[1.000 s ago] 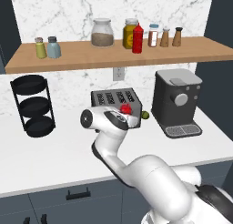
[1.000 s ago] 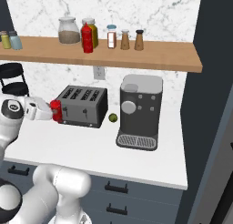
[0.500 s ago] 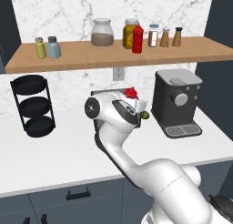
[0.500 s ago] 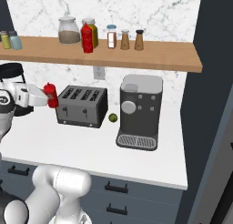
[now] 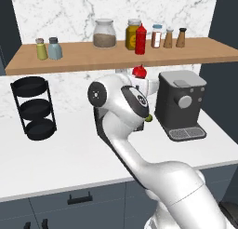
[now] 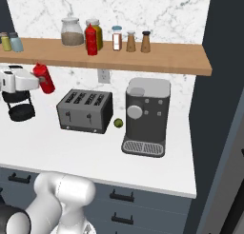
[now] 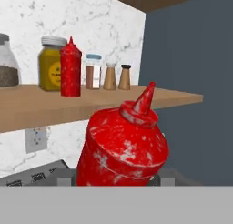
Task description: Put the shaker and condiment bottle from the counter next to their counterparts in the cabinet.
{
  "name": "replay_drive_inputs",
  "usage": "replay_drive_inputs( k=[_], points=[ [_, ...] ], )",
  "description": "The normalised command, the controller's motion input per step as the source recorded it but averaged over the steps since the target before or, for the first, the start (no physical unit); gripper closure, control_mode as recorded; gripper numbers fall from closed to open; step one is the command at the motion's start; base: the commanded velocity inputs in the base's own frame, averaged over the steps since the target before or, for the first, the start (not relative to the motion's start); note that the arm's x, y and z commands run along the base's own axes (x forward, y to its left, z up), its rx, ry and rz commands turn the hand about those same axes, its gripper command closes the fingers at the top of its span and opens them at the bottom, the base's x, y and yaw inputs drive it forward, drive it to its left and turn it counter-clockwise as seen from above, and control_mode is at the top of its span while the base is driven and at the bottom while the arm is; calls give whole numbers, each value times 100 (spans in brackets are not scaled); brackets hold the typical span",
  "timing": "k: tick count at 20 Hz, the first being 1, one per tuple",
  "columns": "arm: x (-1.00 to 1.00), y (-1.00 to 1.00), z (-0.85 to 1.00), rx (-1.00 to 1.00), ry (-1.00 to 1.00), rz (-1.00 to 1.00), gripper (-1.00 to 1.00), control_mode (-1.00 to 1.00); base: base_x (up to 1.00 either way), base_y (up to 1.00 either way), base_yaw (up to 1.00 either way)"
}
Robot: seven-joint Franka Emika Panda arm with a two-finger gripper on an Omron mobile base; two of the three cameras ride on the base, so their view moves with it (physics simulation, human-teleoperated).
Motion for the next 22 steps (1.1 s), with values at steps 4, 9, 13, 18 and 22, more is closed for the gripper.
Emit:
replay_drive_inputs(
  k=[4,9,13,18,22],
  points=[
    [-28,0,89,-7,-1,2,100,-100,0,0,0],
    [-10,0,86,-4,1,3,100,-100,0,0,0],
    [-1,0,64,-1,5,1,100,-100,0,0,0],
    [29,7,0,-8,4,1,100,-100,0,0,0],
    [42,-27,0,10,13,0,100,-100,0,0,0]
  ],
)
